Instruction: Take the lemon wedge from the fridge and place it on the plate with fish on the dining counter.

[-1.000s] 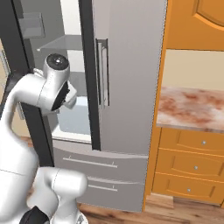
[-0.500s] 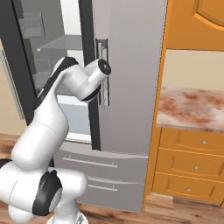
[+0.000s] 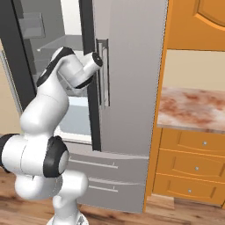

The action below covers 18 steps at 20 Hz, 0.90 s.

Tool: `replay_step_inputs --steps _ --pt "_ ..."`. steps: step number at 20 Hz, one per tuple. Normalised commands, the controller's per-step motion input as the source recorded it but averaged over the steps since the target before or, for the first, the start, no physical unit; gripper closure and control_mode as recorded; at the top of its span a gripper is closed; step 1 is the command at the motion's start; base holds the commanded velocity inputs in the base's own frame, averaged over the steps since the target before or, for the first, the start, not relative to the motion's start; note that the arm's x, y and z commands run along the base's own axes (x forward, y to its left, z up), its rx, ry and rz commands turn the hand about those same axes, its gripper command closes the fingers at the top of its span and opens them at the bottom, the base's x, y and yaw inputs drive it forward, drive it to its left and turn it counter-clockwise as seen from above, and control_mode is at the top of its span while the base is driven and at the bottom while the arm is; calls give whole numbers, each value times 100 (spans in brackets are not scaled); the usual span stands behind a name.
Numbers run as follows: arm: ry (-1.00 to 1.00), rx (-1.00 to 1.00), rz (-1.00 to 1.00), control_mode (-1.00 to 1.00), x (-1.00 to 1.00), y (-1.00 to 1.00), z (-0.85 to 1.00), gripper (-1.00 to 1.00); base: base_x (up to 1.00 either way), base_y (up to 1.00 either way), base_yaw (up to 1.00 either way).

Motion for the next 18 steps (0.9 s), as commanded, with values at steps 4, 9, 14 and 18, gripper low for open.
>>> replay_step_inputs --steps 4,9,14,18 --pt "-1 -1 16 -100 -4 100 0 -100 0 0 0" --pt "-11 -7 22 -100 -38 100 0 -100 0 0 0" --pt "-18 0 15 -100 -30 100 -25 -100 0 0 0" --pt "-22 16 1 -100 -14 100 -50 -100 0 0 0"
